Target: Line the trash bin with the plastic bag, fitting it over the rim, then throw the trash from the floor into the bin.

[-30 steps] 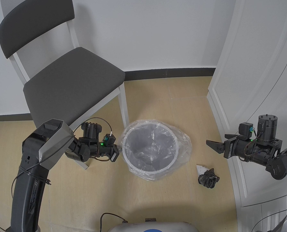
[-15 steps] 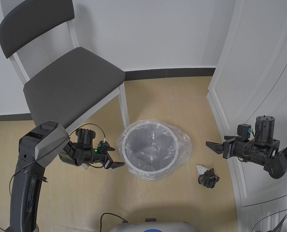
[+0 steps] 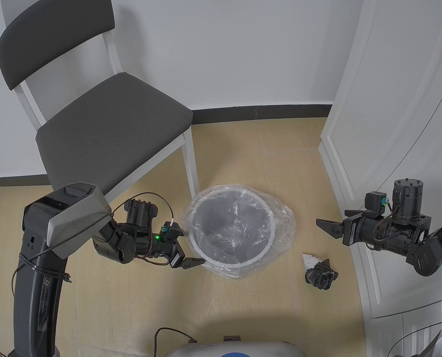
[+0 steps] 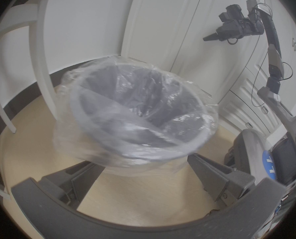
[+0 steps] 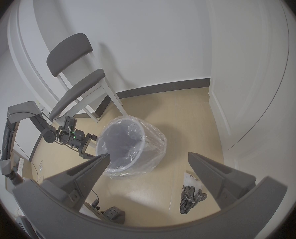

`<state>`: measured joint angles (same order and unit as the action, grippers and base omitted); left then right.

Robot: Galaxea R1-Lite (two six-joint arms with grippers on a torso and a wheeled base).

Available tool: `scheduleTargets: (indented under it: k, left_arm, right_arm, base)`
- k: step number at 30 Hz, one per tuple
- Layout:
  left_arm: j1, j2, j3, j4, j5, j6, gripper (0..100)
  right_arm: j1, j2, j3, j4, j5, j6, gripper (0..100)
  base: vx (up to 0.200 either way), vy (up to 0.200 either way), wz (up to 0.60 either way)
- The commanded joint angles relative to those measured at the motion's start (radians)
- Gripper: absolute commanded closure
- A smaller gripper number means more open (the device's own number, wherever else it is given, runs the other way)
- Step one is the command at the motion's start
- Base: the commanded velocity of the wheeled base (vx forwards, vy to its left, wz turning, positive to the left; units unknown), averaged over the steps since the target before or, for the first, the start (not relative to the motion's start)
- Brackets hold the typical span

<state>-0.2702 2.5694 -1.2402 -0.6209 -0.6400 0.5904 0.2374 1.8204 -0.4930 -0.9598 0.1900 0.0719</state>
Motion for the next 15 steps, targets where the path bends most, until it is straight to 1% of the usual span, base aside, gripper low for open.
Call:
scheduleTargets:
  k: [1, 6, 8, 11, 12, 15]
  left_arm:
    - [-0.027, -0.003, 0.047, -0.01, -0.003, -0.003, 0]
    - [-0.049, 0.031, 0.025, -0.011, 0.005, -0.012, 0]
    - [-0.055, 0.038, -0.008, -0.011, 0.005, -0.041, 0]
    - [-0.057, 0.052, -0.036, -0.011, 0.006, -0.055, 0]
    - [-0.057, 0.054, -0.039, -0.011, 0.006, -0.055, 100]
    - [-0.055, 0.066, -0.071, -0.011, 0.008, -0.058, 100]
  right_arm:
    - [0.0, -0.012, 0.002, 0.0, 0.0, 0.0, 0]
    - [-0.001, -0.012, 0.001, 0.003, 0.0, 0.0, 0]
    - [-0.001, -0.01, 0.001, 0.0, 0.0, 0.0, 0]
    - [0.0, -0.015, 0.002, 0.0, 0.0, 0.0, 0]
    - [-0.001, -0.016, 0.002, 0.0, 0.0, 0.0, 0]
    - [-0.003, -0.015, 0.002, -0.002, 0.0, 0.0, 0]
  base:
    - [0.0, 0.0, 0.0]
    - [0.0, 0.0, 0.0]
    - [0.0, 0.0, 0.0]
    - [0.0, 0.0, 0.0]
    - [0.0, 0.0, 0.0]
    - [0.0, 0.0, 0.0]
